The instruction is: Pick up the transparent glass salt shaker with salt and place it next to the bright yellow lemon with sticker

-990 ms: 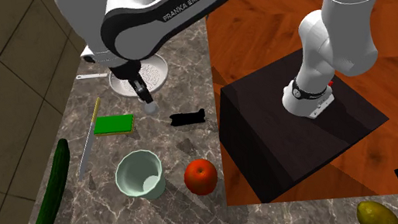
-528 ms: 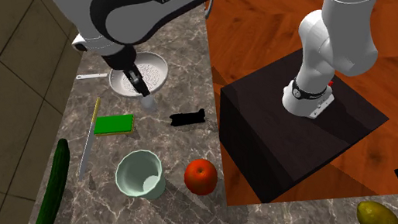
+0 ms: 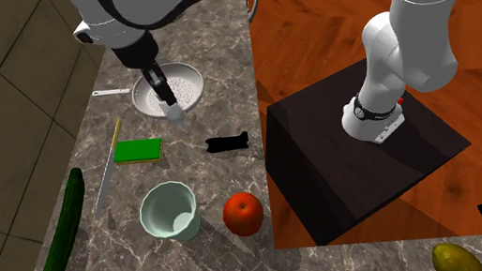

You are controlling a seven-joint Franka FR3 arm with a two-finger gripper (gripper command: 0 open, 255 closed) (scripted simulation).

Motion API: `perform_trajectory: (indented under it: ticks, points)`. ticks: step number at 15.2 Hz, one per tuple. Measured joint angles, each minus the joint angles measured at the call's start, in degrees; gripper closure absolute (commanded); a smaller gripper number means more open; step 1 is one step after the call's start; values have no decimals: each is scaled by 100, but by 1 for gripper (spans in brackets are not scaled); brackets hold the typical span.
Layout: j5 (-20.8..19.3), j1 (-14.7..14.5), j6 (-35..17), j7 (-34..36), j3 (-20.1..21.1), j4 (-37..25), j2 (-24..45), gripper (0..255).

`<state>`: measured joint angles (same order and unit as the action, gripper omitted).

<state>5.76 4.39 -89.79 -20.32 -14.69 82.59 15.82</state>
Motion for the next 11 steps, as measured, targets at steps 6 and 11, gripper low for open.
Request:
perform_trajectory:
  ticks: [6,11]
  points:
    - [-71,-175,69,240,71,268,-359,255]
    - [-183,-570,-207,850,314,1258,-1126,255]
